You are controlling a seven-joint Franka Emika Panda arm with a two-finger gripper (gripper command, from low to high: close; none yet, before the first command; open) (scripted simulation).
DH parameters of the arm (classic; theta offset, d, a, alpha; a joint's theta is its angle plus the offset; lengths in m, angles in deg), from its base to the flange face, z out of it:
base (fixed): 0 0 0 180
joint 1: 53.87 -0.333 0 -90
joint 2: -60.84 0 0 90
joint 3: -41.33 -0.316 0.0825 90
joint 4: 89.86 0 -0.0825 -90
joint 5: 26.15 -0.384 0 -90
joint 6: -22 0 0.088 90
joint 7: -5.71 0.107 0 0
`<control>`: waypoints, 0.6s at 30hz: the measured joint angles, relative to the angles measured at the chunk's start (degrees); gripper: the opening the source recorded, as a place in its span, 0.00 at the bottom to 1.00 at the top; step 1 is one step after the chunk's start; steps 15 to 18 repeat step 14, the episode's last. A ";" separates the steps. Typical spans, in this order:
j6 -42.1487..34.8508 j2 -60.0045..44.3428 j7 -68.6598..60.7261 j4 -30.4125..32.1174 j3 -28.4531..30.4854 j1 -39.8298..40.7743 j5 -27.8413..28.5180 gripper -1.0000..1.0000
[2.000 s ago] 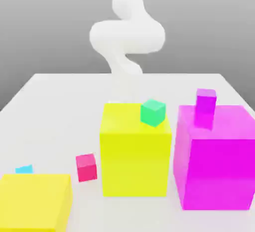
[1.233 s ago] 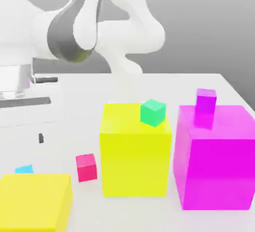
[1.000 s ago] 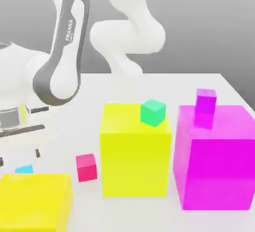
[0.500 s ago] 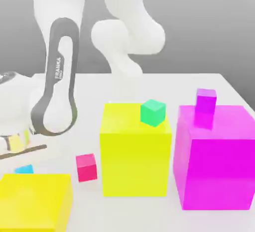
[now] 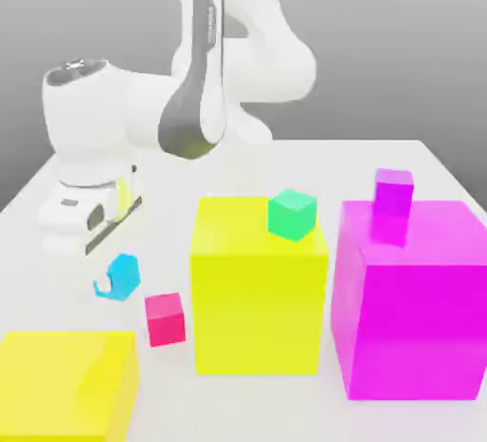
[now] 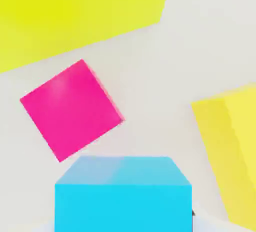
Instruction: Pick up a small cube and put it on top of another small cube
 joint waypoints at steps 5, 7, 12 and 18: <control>2.02 2.85 -8.96 4.33 -0.89 -1.74 5.02 0.00; 5.66 -0.72 -10.85 4.43 -0.18 -3.14 3.03 0.00; 14.88 -10.57 -18.87 4.32 -0.51 -6.81 -8.48 1.00; 14.88 -10.57 -18.87 4.33 -0.52 -6.11 -8.48 1.00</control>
